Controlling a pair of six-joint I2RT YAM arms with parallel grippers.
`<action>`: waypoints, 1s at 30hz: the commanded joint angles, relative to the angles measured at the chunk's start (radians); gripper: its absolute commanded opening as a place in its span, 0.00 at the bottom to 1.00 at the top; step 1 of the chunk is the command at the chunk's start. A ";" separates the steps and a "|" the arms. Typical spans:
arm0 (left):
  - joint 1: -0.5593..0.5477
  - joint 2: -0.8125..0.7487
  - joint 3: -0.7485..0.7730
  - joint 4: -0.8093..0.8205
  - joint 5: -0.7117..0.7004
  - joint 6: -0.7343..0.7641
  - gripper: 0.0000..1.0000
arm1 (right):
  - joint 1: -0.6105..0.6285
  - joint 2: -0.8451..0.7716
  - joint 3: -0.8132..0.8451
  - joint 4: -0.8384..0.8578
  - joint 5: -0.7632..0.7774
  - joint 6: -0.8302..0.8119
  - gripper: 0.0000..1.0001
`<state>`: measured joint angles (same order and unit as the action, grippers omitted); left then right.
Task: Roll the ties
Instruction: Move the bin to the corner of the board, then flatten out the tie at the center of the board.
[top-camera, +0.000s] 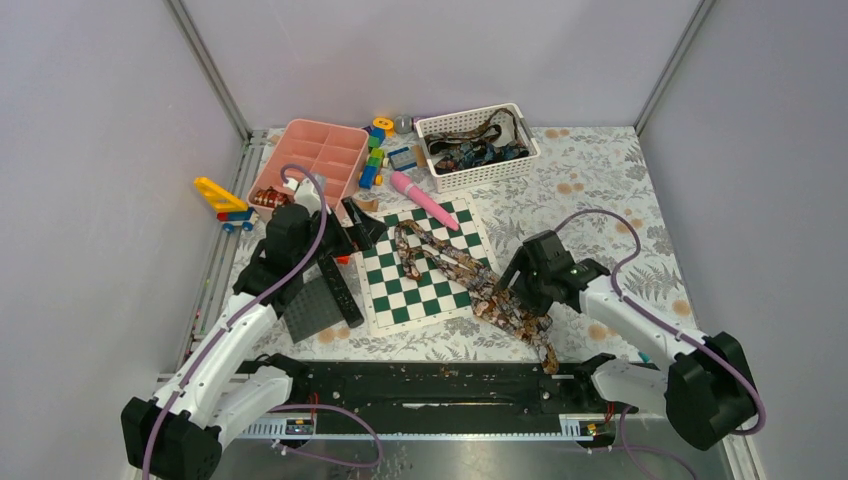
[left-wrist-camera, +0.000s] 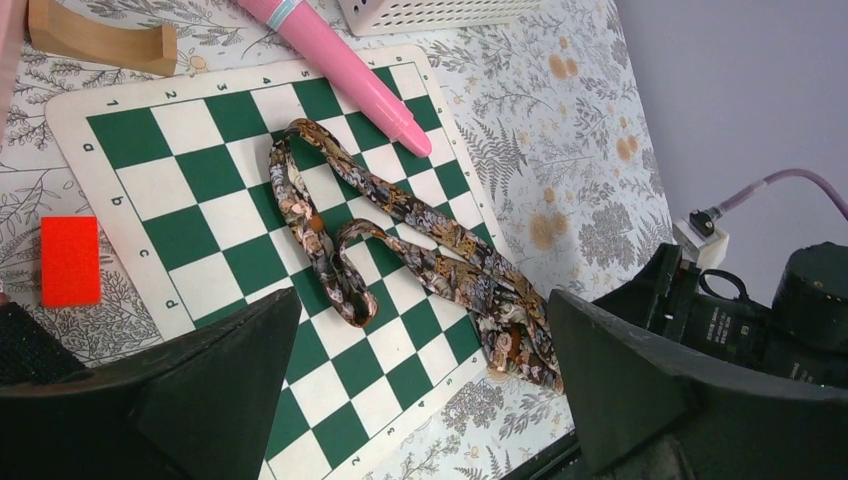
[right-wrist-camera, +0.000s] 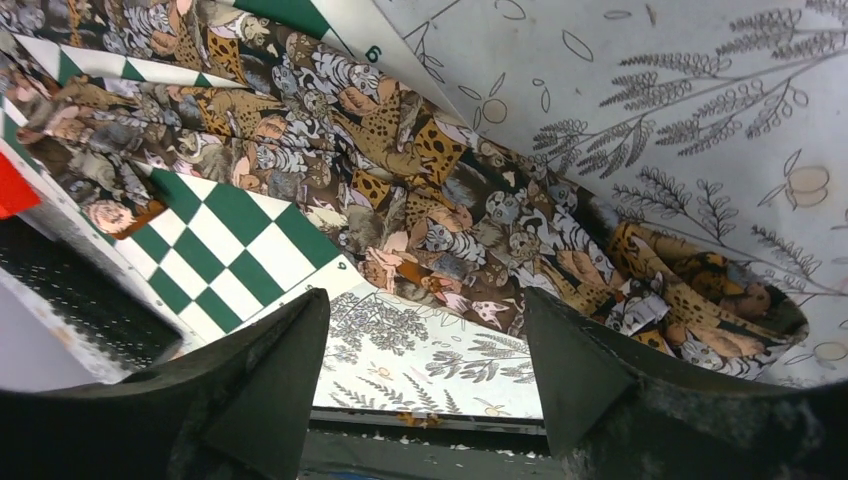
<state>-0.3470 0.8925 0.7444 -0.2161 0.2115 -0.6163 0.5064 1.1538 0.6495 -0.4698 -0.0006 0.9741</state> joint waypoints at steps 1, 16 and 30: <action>-0.005 -0.019 -0.005 0.054 0.001 -0.013 0.98 | 0.007 -0.069 -0.043 0.030 0.033 0.156 0.79; -0.007 -0.028 -0.025 0.051 0.006 -0.011 0.98 | -0.052 -0.020 -0.023 -0.221 0.257 0.077 0.90; -0.007 -0.056 -0.032 0.028 -0.019 0.004 0.98 | -0.258 0.002 0.194 -0.264 0.232 -0.140 0.86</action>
<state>-0.3496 0.8566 0.7090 -0.2207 0.2077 -0.6224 0.2501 1.2304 0.7967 -0.6678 0.2722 0.8879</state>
